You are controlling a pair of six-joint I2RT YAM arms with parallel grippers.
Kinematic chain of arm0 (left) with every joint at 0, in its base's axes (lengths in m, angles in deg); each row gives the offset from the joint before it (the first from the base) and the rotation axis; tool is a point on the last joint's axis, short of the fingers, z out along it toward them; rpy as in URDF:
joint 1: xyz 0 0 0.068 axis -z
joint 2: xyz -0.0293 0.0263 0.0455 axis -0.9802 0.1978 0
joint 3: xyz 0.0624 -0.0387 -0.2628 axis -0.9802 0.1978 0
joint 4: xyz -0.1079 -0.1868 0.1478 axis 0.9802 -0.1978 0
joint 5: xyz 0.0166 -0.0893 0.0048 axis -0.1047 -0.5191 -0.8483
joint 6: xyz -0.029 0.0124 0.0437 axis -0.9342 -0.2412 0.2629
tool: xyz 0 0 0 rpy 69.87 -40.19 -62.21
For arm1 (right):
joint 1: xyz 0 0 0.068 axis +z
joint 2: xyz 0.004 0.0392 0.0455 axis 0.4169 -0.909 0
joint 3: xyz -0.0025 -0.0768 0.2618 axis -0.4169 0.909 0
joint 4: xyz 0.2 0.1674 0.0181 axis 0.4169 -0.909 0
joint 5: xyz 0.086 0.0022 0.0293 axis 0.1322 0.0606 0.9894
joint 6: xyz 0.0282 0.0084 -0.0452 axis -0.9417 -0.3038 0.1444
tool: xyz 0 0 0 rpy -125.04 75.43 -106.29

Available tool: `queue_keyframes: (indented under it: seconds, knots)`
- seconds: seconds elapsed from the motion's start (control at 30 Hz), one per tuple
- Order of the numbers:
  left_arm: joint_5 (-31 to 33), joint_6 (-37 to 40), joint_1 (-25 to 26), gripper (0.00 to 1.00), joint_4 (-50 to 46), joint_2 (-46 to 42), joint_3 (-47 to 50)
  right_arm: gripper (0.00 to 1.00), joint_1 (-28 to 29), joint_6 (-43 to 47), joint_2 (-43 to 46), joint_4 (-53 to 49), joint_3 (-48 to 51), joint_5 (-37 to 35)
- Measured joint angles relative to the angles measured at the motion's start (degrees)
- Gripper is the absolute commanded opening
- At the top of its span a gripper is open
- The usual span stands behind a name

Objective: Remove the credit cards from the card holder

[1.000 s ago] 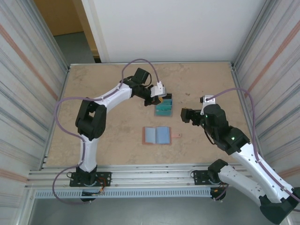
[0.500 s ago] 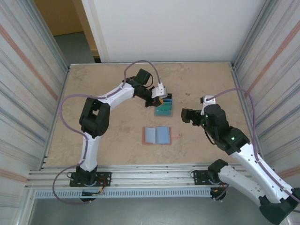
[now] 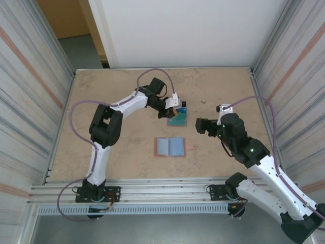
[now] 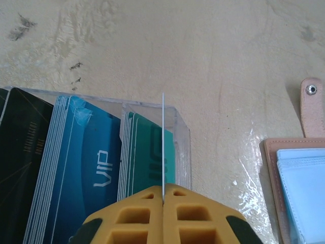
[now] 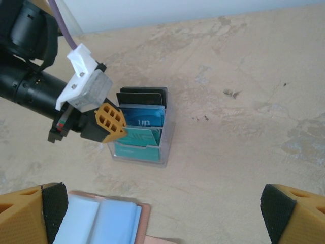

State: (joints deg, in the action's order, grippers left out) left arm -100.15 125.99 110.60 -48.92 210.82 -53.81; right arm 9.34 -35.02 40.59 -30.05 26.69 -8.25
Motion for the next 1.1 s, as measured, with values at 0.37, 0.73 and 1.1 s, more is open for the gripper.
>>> queue_keyframes:
  seconds: [0.37, 0.73, 1.1]
  knots:
    - [3.3, 0.24, 1.42, 0.1, -0.04, 0.09, -0.02, 0.99, -0.26, 0.0, 0.02, 0.04, 0.37, 0.46]
    - [5.53, 0.22, 2.23, 0.16, -0.04, -0.07, 0.0, 0.99, -0.26, 0.0, 0.02, 0.37, 0.39, 1.36]
    - [6.08, 0.26, 2.49, 0.15, -0.04, -9.57, 3.56, 0.99, -0.26, 0.0, 0.31, 0.39, 0.5, 1.49]
